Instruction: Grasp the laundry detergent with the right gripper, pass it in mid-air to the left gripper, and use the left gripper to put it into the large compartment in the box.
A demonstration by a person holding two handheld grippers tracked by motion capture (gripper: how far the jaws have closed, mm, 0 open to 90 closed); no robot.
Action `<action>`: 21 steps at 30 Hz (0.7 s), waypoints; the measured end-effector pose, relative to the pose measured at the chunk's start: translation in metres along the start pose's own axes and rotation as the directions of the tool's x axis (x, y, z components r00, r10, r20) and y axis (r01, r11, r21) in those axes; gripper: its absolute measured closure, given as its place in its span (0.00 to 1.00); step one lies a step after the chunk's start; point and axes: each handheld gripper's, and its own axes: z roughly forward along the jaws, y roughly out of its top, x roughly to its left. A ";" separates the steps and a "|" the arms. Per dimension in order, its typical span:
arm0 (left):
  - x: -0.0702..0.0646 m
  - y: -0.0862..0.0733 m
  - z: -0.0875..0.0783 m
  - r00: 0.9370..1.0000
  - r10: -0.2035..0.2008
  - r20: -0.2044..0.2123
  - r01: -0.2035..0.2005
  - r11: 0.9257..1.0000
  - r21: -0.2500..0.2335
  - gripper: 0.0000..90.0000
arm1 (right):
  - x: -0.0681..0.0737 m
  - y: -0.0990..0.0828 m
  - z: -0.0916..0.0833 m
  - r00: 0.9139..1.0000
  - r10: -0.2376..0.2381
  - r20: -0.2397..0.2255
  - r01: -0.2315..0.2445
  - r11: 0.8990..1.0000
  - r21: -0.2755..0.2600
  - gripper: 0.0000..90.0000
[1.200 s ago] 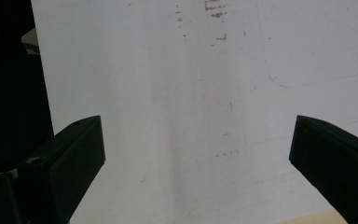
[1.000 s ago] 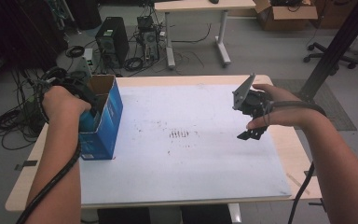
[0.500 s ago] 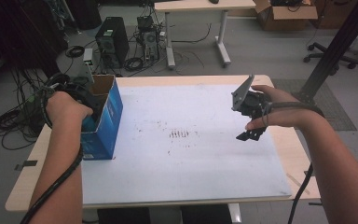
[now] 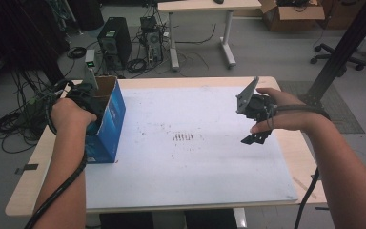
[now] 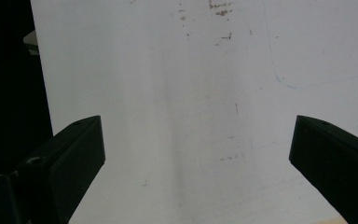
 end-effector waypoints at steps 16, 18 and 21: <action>0.000 -0.001 0.000 1.000 -0.018 0.017 0.018 1.000 -0.021 0.37 | 0.000 0.000 0.001 1.000 0.005 -0.005 -0.005 1.000 0.001 0.03; -0.001 -0.001 -0.001 1.000 -0.014 0.014 0.014 1.000 -0.023 0.36 | 0.000 0.000 0.001 1.000 0.004 -0.004 -0.004 1.000 0.003 0.04; -0.002 -0.001 -0.003 1.000 -0.004 0.012 0.004 1.000 -0.025 0.34 | 0.001 0.000 0.002 1.000 0.003 -0.004 -0.003 1.000 0.005 0.04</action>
